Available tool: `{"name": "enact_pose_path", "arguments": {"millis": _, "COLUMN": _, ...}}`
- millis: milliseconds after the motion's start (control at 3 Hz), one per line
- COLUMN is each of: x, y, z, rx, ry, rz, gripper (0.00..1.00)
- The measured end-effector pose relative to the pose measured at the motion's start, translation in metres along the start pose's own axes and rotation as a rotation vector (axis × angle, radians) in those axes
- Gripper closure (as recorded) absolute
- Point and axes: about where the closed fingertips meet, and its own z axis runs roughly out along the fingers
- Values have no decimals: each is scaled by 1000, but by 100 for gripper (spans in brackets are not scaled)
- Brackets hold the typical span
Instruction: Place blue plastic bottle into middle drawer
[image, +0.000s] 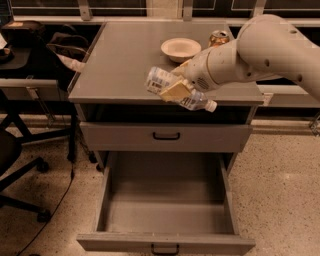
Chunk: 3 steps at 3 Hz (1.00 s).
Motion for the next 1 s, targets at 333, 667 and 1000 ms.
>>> {"name": "enact_pose_path", "arguments": {"millis": 333, "x": -1, "y": 3, "z": -2, "rx": -1, "ry": -6, "rz": -4, "gripper": 100}}
{"name": "enact_pose_path", "arguments": {"millis": 667, "x": -3, "y": 11, "z": -7, "rx": -5, "ry": -26, "rz": -17, "gripper": 100}}
{"name": "enact_pose_path", "arguments": {"millis": 1000, "x": 13, "y": 22, "z": -14, "rx": 33, "ry": -39, "rz": 14, "gripper": 100}}
